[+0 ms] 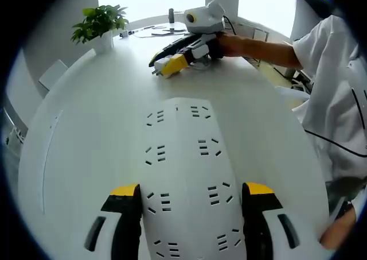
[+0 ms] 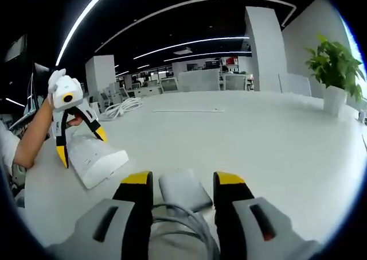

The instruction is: Straighten the power strip on the desk, plug the charger into it

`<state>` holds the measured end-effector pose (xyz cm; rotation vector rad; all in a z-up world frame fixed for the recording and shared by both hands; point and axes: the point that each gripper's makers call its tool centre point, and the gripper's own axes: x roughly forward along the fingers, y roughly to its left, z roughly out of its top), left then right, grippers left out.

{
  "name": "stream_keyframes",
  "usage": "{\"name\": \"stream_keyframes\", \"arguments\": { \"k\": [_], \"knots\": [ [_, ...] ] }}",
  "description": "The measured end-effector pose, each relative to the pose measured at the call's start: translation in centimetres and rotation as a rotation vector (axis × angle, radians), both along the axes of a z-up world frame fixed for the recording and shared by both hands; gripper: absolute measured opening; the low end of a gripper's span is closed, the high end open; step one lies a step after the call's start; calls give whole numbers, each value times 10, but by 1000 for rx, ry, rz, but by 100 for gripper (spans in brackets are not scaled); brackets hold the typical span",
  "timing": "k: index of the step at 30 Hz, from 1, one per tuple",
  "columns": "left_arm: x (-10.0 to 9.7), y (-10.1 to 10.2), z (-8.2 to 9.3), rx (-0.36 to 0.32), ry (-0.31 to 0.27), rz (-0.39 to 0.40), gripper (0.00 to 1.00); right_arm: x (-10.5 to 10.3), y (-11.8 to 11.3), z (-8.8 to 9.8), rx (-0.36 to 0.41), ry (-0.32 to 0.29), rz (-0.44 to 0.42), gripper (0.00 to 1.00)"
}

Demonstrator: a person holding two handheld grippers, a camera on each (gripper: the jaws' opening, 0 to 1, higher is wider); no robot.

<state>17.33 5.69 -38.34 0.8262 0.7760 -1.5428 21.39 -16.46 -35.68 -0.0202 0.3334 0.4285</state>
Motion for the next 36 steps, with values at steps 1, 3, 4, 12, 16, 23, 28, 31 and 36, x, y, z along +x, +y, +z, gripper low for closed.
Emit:
{"name": "stream_keyframes", "arguments": {
  "k": [1, 3, 4, 12, 16, 23, 28, 31, 36],
  "knots": [
    [0, 0, 0, 1, 0, 0, 72, 0, -1, 0, 9, 4, -4, 41],
    [0, 0, 0, 2, -1, -1, 72, 1, 0, -1, 7, 9, 2, 41],
    [0, 0, 0, 2, -1, -1, 72, 1, 1, -2, 0, 14, 7, 42],
    [0, -1, 0, 2, -1, 1, 72, 3, 3, -10, -21, 39, -10, 46],
    [0, -1, -1, 4, -2, 1, 72, 9, 1, -2, 48, 39, -63, 50],
    [0, 0, 0, 2, -2, 1, 72, 11, 1, -7, -31, 20, -74, 46],
    [0, 0, 0, 3, -1, 0, 72, 7, -6, -9, -39, 28, -81, 46],
    [0, 0, 0, 3, -1, 0, 72, 8, -9, -6, -23, 13, -101, 42],
    [-1, 1, 0, 3, -1, 0, 72, 5, -11, -2, -20, -2, -103, 42]
  ]
}}
